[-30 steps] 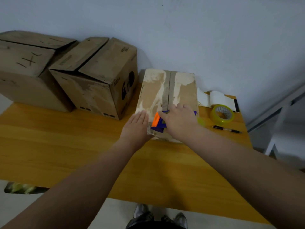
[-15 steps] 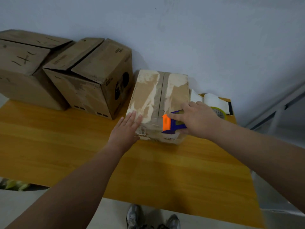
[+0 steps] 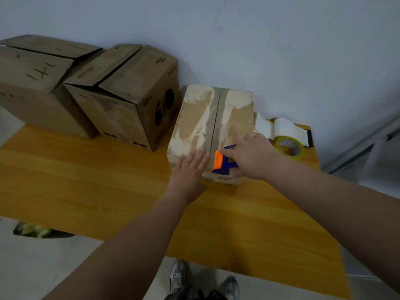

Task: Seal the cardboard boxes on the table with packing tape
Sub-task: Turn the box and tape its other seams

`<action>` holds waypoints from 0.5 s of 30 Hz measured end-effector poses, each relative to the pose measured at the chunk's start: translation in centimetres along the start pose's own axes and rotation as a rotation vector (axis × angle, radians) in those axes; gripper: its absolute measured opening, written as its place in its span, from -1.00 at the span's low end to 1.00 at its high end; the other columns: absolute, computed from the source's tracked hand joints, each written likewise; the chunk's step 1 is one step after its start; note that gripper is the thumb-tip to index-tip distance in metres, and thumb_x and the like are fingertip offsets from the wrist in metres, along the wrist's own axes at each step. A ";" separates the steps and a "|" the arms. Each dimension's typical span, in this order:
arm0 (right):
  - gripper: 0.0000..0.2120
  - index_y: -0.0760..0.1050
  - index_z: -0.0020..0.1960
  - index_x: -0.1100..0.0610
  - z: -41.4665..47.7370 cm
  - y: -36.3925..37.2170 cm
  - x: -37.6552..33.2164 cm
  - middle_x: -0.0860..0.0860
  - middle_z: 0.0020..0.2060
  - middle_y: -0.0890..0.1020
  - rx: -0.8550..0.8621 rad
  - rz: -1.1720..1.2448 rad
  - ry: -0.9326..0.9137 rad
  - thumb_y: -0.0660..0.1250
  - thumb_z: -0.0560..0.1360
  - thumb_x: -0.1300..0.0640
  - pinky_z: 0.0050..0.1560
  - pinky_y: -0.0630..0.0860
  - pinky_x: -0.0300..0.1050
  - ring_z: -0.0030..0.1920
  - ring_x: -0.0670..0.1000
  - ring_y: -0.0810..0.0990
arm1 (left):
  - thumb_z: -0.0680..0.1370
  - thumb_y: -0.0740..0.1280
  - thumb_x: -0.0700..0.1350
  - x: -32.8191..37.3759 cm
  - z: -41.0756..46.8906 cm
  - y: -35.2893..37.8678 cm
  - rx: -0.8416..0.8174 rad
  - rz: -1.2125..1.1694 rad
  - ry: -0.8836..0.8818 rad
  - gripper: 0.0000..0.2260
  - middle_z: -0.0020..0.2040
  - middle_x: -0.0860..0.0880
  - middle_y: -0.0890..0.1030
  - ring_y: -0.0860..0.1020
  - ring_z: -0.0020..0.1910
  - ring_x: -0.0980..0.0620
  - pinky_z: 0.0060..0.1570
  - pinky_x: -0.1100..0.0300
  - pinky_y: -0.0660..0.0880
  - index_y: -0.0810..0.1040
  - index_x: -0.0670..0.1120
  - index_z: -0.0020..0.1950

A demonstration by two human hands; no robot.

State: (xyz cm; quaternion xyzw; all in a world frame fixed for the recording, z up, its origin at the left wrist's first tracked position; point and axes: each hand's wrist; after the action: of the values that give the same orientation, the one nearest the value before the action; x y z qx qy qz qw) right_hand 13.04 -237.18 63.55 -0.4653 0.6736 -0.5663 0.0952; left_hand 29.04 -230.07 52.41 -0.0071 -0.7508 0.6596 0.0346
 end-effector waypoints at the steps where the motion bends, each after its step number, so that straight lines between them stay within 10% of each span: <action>1: -0.34 0.01 0.55 -0.10 0.0 -0.1 0.0 0.15 0.28 0.39 0.003 0.005 0.005 0.15 0.55 -0.27 0.12 0.41 0.05 0.21 0.19 0.43 | 0.58 0.23 0.09 -0.7 0.0 0.0 0.011 0.043 0.024 -0.23 0.55 -0.01 -0.26 -0.26 0.51 -0.01 0.49 -0.07 -0.15 -0.31 0.04 0.51; 8: -0.48 0.18 0.49 -0.05 2.0 -1.5 -3.1 0.15 0.22 0.42 0.028 0.083 0.116 0.22 0.58 -0.08 -0.01 0.39 0.03 0.16 0.19 0.46 | 0.59 0.20 -0.15 -4.3 1.2 -1.3 -0.026 0.094 0.019 -0.28 0.56 0.01 -0.22 -0.21 0.53 0.00 0.49 -0.08 -0.19 -0.26 0.07 0.52; 15: -0.35 0.00 0.55 -0.18 -2.0 -1.1 0.3 0.12 0.29 0.36 0.082 0.276 0.073 0.12 0.54 -0.30 0.19 0.35 0.01 0.26 0.16 0.39 | 0.56 0.19 -0.25 -4.5 1.0 -1.2 -0.004 0.069 0.059 -0.25 0.55 0.02 -0.23 -0.20 0.52 0.02 0.47 -0.05 -0.21 -0.27 0.09 0.52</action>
State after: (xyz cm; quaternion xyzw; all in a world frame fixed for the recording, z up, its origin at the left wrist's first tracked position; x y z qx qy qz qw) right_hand 12.15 -236.02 65.30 -0.3431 0.7104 -0.5915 0.1666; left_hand 33.55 -231.50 53.31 -0.0526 -0.7502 0.6582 0.0338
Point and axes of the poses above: each hand's wrist, its own z-axis towards the middle knuckle, its own y-axis out of the palm, x = y × z
